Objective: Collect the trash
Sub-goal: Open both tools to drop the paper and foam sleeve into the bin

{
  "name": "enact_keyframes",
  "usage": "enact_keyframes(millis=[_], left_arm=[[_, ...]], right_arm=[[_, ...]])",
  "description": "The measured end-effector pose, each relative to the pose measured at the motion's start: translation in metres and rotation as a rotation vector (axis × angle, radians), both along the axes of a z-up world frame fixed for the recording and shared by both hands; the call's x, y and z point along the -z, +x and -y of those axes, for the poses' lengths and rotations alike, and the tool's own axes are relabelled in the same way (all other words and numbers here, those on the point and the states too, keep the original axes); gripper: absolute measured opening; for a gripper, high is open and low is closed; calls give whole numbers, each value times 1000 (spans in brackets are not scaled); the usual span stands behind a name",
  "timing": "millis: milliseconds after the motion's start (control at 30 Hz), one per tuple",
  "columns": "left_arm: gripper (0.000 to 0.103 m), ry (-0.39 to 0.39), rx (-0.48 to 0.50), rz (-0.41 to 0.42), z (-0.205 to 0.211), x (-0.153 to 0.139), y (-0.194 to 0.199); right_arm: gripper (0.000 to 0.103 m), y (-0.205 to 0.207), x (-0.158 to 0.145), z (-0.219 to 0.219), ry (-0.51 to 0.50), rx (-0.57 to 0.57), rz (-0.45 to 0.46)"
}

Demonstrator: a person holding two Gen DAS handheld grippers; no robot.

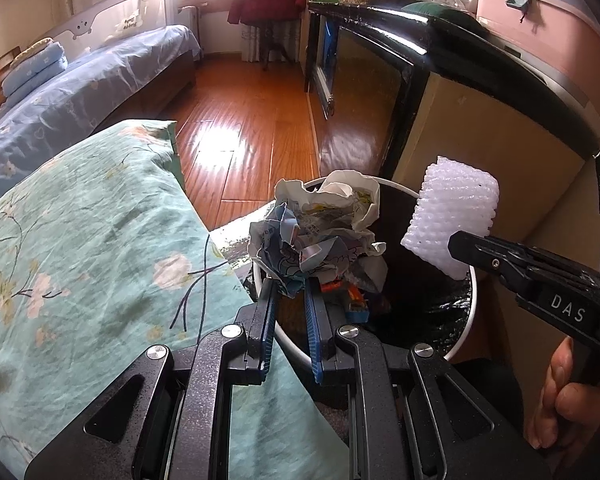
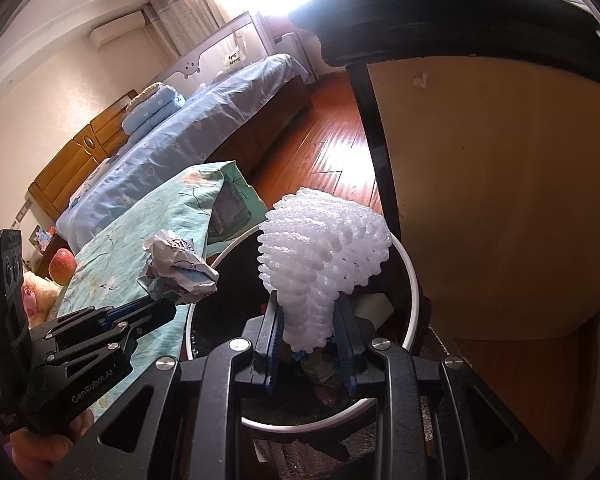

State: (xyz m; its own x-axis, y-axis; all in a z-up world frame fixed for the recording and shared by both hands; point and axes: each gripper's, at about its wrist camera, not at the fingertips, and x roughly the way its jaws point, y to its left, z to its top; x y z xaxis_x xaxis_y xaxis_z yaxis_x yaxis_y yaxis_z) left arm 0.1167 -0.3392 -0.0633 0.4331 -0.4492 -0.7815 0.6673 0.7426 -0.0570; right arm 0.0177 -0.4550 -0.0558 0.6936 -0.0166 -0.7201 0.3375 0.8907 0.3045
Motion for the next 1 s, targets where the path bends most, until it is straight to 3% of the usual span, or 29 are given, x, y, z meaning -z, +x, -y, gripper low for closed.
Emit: enact_keyframes(millis=[667, 833, 933, 1000], left_arm=[[15, 24, 5, -25, 15, 10, 8], [17, 24, 10, -32, 18, 11, 8], [36, 27, 13, -25, 18, 11, 6], [48, 30, 9, -8, 16, 9, 3]], right_arm=[[27, 6, 5, 7, 18, -5, -28], [34, 6, 6, 12, 41, 1, -31], [45, 3, 6, 17, 64, 13, -27], [46, 1, 6, 19, 69, 23, -25]])
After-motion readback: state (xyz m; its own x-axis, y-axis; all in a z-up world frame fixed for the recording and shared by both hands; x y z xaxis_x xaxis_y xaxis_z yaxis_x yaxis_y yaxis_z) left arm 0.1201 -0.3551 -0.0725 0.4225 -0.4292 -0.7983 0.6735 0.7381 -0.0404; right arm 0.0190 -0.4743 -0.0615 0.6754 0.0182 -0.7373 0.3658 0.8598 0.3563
